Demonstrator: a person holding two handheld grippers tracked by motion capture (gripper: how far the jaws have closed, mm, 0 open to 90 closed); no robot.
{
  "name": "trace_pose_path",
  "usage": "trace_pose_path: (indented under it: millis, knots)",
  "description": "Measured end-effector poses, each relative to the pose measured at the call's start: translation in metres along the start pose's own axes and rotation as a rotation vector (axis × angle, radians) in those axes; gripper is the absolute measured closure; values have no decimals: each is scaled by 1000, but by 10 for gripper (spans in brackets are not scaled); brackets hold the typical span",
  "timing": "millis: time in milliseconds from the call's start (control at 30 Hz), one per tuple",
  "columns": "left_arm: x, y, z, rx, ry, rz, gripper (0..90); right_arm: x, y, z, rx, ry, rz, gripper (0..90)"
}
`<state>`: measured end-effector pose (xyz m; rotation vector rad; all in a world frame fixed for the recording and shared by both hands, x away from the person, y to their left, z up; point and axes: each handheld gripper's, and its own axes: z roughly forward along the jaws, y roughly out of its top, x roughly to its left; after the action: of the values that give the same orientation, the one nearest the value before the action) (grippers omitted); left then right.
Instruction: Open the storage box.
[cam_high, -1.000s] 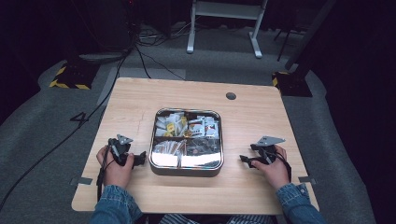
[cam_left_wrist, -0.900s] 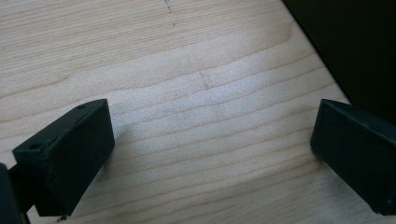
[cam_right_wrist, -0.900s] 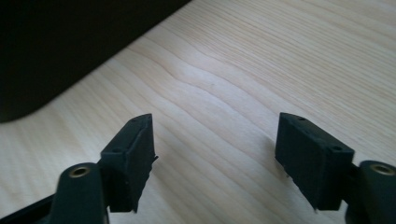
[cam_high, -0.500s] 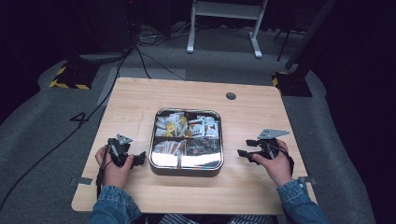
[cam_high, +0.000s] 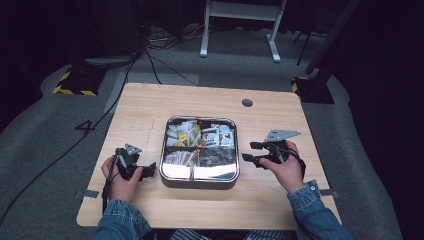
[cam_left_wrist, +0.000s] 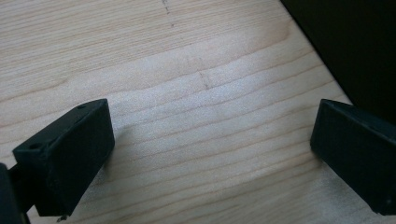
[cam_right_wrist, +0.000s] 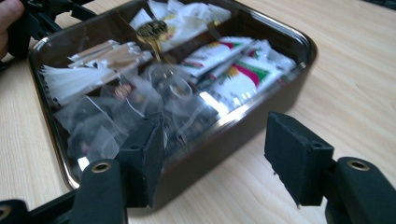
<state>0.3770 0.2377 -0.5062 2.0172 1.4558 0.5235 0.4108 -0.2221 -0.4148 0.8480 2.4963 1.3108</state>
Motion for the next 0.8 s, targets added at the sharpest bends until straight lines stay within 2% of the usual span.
trace_pose_path:
  millis: [167,333,433,533,667,800]
  knots:
    - [0,0,0,0,0,0,0,8,24,14,10,30,-44,384]
    - [0,0,0,0,0,0,0,12,37,24,41,63,-56,395]
    - [0,0,0,0,0,0,0,17,49,37,60,79,-79,392]
    - [0,0,0,0,0,0,0,20,53,44,60,89,-90,384]
    - [0,0,0,0,0,0,0,24,57,63,27,121,-79,375]
    - [0,0,0,0,0,0,0,26,60,78,48,128,-76,421]
